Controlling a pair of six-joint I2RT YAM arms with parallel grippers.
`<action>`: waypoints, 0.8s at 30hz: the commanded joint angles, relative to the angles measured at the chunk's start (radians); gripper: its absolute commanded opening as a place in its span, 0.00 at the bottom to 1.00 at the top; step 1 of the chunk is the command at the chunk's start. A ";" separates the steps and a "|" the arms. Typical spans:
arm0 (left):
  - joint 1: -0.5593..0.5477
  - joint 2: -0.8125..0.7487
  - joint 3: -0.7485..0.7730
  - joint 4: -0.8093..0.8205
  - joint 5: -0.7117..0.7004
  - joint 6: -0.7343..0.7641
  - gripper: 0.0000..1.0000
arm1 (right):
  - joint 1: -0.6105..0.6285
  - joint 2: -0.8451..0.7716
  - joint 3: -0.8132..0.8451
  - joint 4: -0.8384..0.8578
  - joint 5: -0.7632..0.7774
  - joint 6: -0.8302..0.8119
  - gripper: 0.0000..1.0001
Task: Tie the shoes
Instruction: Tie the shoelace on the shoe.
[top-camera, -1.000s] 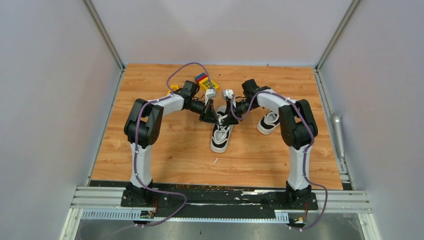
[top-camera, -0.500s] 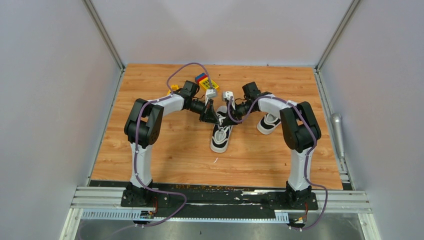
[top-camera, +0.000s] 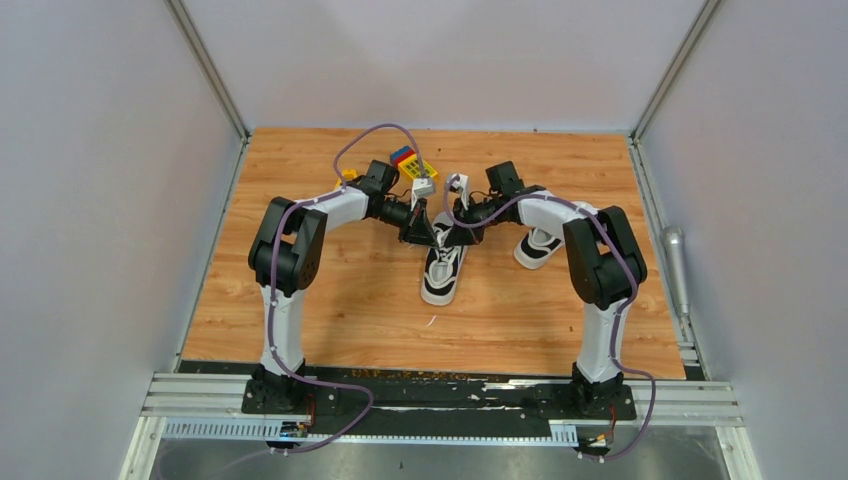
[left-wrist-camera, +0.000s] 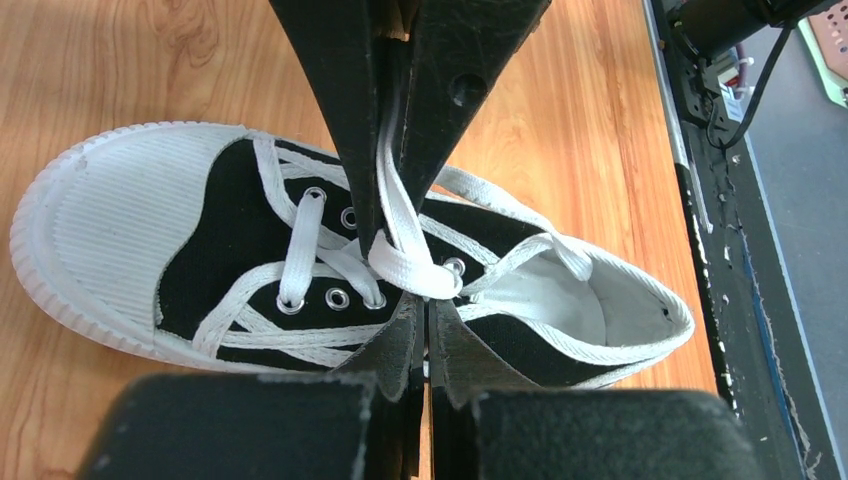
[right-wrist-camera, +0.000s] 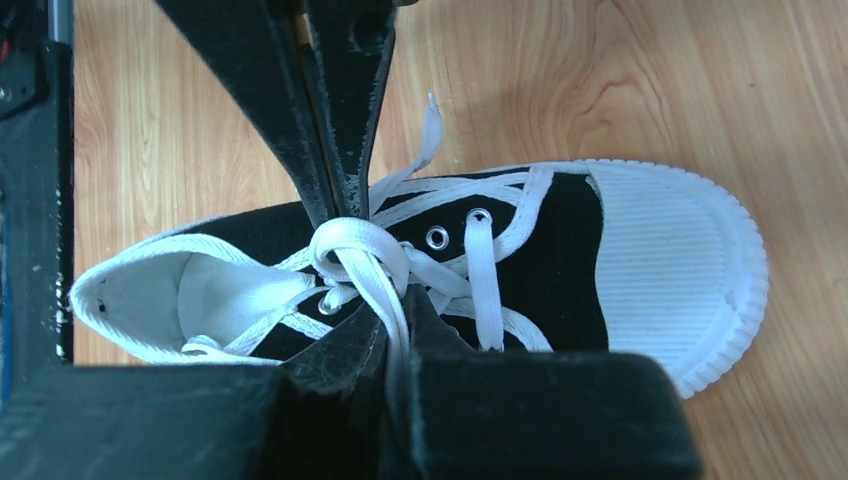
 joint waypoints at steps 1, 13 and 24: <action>0.006 -0.004 0.025 -0.015 -0.007 0.026 0.00 | -0.005 -0.055 -0.008 0.058 0.024 0.146 0.06; 0.002 -0.014 -0.013 0.066 0.053 -0.046 0.00 | 0.010 -0.100 -0.094 0.182 0.223 0.482 0.02; -0.018 -0.035 -0.134 0.456 0.018 -0.411 0.00 | 0.064 -0.123 -0.089 0.150 0.394 0.641 0.00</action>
